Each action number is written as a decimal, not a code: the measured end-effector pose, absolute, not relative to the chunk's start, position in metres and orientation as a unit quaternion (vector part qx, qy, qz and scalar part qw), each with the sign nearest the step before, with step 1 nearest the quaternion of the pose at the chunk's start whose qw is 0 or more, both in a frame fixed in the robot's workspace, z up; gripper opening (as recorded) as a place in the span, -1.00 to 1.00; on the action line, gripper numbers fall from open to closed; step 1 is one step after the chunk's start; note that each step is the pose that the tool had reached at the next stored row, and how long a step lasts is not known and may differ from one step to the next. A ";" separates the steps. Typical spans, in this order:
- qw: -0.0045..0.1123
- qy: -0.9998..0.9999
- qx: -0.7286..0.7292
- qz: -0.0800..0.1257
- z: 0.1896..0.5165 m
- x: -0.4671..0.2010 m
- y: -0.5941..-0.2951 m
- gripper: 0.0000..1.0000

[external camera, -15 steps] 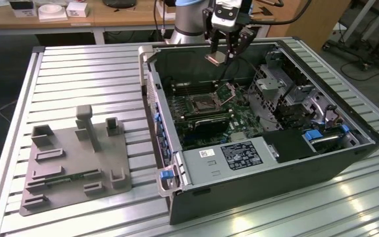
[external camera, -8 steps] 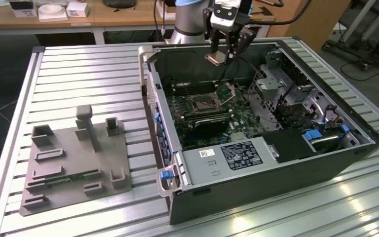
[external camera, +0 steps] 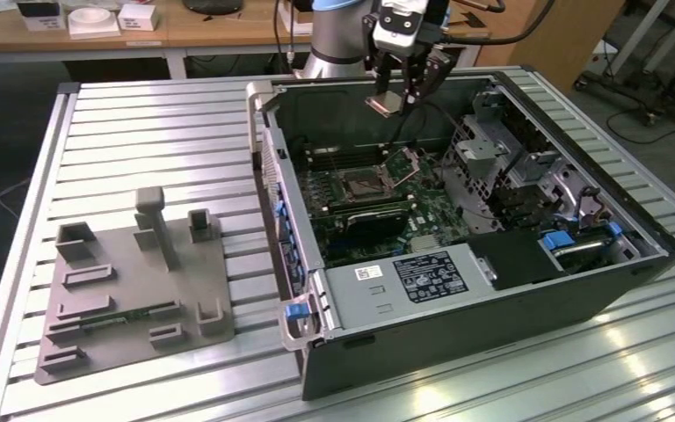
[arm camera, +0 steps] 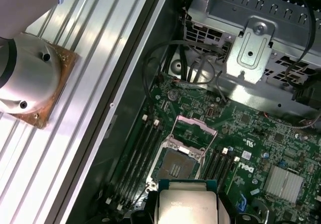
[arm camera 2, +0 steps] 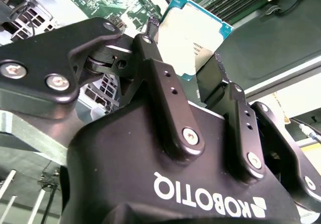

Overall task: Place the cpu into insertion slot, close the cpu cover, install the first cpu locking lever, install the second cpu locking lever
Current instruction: 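Place the cpu into insertion slot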

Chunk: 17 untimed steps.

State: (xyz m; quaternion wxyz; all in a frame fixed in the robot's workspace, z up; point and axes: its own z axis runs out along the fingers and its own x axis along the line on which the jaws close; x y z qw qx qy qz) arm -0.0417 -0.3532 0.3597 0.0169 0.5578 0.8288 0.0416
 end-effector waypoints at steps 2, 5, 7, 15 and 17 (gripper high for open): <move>0.017 0.828 0.559 0.042 0.360 -0.042 -0.353 0.08; 0.017 0.826 0.562 0.042 0.360 -0.042 -0.353 0.08; 0.017 0.825 0.564 0.042 0.360 -0.042 -0.353 0.08; 0.018 0.820 0.570 0.041 0.360 -0.042 -0.353 0.08; 0.018 0.820 0.570 0.041 0.360 -0.042 -0.353 0.08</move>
